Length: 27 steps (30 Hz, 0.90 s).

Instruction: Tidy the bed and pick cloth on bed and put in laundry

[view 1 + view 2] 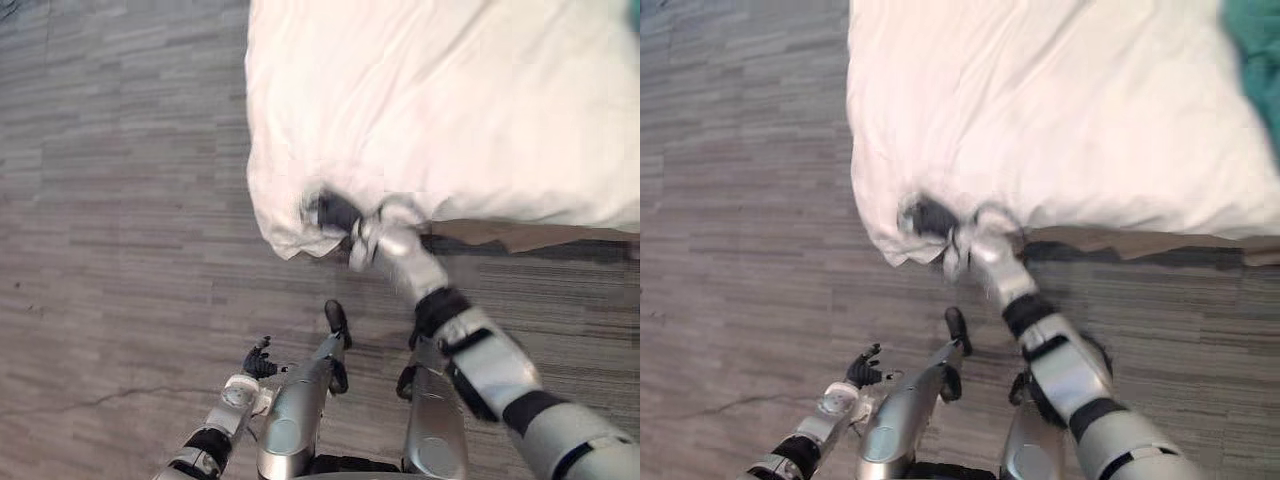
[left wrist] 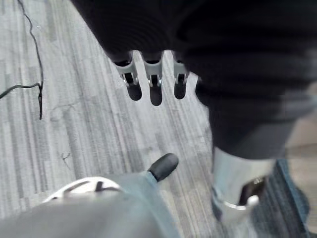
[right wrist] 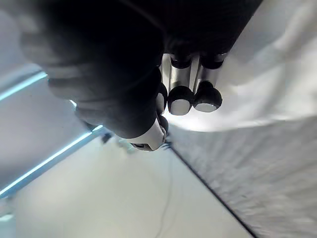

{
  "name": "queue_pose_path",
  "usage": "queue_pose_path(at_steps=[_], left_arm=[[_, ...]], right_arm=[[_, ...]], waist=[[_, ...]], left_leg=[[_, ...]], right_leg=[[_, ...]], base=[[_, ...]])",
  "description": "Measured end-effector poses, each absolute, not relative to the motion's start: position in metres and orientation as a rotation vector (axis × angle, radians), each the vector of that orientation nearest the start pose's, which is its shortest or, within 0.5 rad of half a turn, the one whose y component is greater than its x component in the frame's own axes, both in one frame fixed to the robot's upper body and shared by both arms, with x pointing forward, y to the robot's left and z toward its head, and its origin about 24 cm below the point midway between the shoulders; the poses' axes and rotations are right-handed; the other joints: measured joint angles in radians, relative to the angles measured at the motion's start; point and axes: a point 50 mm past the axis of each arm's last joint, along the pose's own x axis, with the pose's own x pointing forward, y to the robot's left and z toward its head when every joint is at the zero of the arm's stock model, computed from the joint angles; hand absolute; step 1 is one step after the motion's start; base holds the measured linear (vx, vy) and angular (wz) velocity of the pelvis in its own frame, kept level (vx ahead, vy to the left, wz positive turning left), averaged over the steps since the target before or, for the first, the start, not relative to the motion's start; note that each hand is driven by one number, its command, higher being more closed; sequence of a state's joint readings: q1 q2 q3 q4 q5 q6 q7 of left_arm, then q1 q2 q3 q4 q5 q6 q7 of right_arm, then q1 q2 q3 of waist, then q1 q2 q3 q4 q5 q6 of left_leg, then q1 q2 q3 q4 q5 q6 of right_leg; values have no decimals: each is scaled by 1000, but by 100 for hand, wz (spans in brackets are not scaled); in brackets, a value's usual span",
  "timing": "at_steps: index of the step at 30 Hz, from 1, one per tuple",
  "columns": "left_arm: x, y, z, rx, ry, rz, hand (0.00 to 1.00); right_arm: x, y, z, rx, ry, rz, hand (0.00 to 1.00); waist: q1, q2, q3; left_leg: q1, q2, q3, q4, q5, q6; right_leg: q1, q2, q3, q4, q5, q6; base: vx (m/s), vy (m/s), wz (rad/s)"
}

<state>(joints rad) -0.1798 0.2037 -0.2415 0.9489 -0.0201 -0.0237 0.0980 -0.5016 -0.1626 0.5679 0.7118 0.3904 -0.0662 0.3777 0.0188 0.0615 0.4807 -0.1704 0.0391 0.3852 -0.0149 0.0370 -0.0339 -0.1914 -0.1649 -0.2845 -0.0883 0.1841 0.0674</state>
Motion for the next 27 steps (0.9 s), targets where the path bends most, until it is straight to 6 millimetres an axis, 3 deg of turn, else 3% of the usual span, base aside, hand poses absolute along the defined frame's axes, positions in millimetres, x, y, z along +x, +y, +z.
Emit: queue_pose_path(at_steps=[2, 4, 8, 12, 16, 17, 21, 24, 27], left_arm=[[211, 190, -112, 350, 774, -39, 0], [199, 192, -120, 365, 822, -47, 0], [159, 192, -142, 357, 972, -48, 0], [153, 192, -144, 354, 992, -44, 0], [159, 191, -142, 353, 979, -46, 0], [167, 188, -138, 350, 951, -47, 0], [188, 182, -128, 333, 881, -40, 0], [196, 177, -124, 331, 857, -52, 0], [200, 173, -122, 342, 839, -73, 0]], right_arm=[[292, -39, 17, -42, 195, 889, 100], [290, -16, 69, 21, -67, 949, 100], [290, -1, 131, 163, -316, 928, 100], [296, -3, 159, 205, -399, 856, 100], [318, -15, 204, 206, -507, 717, 100], [328, -20, 221, 202, -543, 670, 100], [349, -31, 257, 160, -594, 577, 100], [371, -52, 248, 106, -506, 473, 100], [393, -86, 220, 39, -358, 344, 100]], waist=[[-10, -36, -22], [-9, -78, -93], [-8, -91, -214], [-2, -94, -229], [6, -76, -210], [10, -60, -178], [20, -2, -79], [35, 32, -54], [42, 60, -40]], left_leg=[[39, 11, 17, -2, -4, -6], [84, 17, 41, -15, -6, -12], [162, 25, 61, -79, 0, -36], [185, 35, 57, -88, 12, -41], [141, 34, 46, -87, 35, -35], [125, 33, 41, -87, 45, -32], [42, 31, 25, -87, 73, -22], [-16, 32, 8, -87, 90, -22], [-56, 32, -10, -88, 103, -19]], right_leg=[[28, 11, 12, 0, -1, 1], [57, 19, 29, -1, -22, -1], [97, 34, 38, -1, -46, -13], [121, 43, 30, -1, -47, -16], [81, 43, 28, -1, -31, -26], [67, 42, 27, -1, -22, -31], [-8, 41, 21, 0, 6, -35], [-59, 43, 14, 0, 12, -40], [-92, 43, 1, 0, 17, -46]], base=[[60, -35, -28], [30, -39, -29], [44, -30, -18], [24, -25, 5], [-13, -8, 5], [-46, -6, 12], [-86, -12, 10], [-55, -14, 17], [-6, 4, 13]])
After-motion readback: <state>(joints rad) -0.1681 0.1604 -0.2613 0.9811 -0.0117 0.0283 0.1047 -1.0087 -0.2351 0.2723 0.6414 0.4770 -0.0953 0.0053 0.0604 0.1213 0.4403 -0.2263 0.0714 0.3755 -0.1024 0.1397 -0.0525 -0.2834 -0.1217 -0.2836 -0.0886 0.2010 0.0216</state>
